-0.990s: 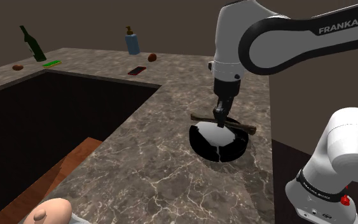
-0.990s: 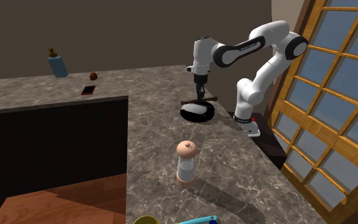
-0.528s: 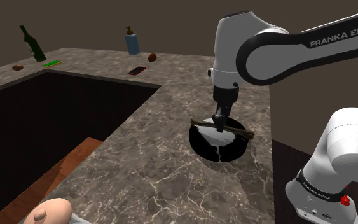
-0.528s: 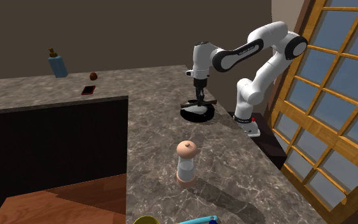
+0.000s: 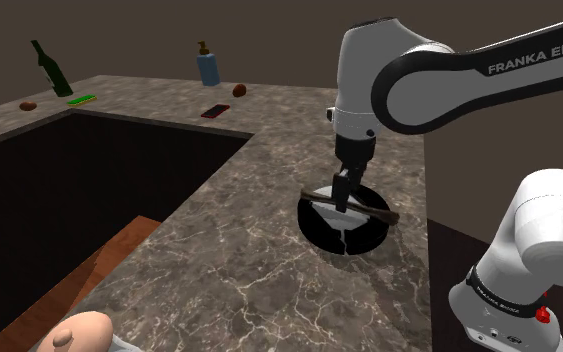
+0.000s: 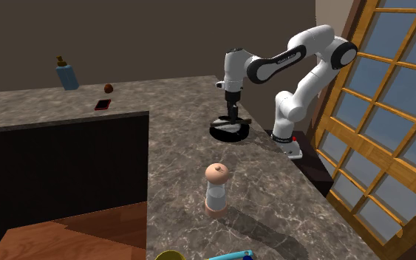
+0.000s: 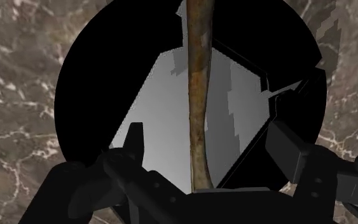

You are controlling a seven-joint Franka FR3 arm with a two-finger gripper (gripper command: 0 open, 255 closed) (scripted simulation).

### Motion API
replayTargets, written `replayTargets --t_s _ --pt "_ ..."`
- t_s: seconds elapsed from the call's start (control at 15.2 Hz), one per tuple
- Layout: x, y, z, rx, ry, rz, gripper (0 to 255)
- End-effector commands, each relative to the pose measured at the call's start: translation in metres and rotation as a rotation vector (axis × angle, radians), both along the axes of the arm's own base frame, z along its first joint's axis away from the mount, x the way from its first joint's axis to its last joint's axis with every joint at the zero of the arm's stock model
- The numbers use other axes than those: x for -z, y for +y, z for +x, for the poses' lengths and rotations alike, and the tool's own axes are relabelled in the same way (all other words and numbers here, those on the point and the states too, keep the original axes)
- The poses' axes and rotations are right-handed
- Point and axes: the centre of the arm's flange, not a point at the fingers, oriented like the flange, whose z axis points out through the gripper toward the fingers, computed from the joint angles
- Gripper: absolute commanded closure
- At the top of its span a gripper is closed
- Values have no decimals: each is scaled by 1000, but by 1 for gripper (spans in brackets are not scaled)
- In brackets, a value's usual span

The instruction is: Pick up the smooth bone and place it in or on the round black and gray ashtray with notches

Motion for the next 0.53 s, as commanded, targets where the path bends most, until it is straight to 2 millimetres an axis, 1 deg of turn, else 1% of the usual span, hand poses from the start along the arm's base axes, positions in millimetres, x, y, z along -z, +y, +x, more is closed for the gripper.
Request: replayTargets --t_s 0.0,0.07,0.26,0.33,0.46 --pt "0 0 0 0 0 0 0" --pt "0 0 0 0 0 0 0" --pt "-40 -3 1 0 0 0 0" --pt "-50 -3 1 0 0 0 0" --pt "-50 -3 1 0 0 0 0"
